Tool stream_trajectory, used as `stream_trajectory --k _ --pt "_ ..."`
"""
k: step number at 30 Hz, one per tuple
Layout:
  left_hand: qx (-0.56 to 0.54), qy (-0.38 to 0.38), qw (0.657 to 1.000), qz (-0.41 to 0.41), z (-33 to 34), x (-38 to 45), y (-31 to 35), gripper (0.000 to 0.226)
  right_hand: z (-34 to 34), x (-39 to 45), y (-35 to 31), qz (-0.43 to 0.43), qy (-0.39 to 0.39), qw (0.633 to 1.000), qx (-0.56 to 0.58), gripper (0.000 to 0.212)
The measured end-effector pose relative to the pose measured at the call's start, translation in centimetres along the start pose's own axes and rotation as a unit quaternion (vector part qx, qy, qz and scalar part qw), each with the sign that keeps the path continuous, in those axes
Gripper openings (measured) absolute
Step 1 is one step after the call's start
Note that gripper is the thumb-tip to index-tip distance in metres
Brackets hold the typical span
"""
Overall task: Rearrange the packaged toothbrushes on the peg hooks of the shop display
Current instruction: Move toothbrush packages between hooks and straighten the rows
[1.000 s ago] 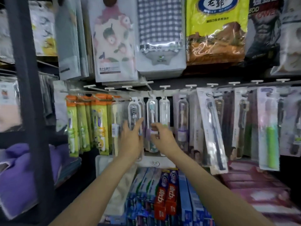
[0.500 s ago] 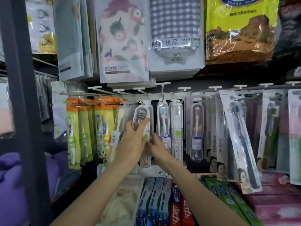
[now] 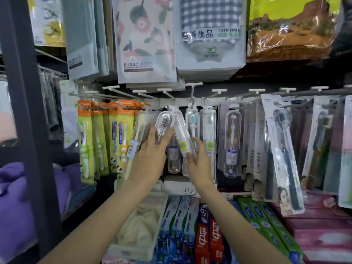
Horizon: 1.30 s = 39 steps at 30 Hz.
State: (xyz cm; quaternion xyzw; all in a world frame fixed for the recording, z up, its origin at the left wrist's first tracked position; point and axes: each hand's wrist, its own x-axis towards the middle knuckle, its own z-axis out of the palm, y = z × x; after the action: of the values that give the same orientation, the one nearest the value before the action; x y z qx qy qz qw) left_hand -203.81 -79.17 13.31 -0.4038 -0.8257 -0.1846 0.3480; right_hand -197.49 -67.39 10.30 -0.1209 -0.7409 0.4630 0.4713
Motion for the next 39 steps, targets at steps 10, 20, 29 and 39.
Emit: stream_trajectory --k 10,20,29,39 --pt "-0.139 0.014 0.99 -0.003 -1.1 -0.5 0.8 0.067 -2.1 -0.3 -1.6 0.003 -0.068 0.998 -0.014 0.044" --pt "-0.271 0.089 0.958 0.024 -4.0 -2.4 1.9 0.06 -2.4 -1.2 -2.3 0.041 -0.095 0.995 0.004 0.041" --pt "-0.294 0.126 0.947 -0.037 -5.2 -5.5 -0.8 0.061 -2.6 -3.1 -4.5 -0.031 -0.136 0.99 -0.001 0.037" --pt "-0.239 0.077 0.967 -0.031 -6.1 -5.4 0.8 0.062 -5.5 -6.0 -3.5 0.033 0.001 0.999 0.026 0.037"
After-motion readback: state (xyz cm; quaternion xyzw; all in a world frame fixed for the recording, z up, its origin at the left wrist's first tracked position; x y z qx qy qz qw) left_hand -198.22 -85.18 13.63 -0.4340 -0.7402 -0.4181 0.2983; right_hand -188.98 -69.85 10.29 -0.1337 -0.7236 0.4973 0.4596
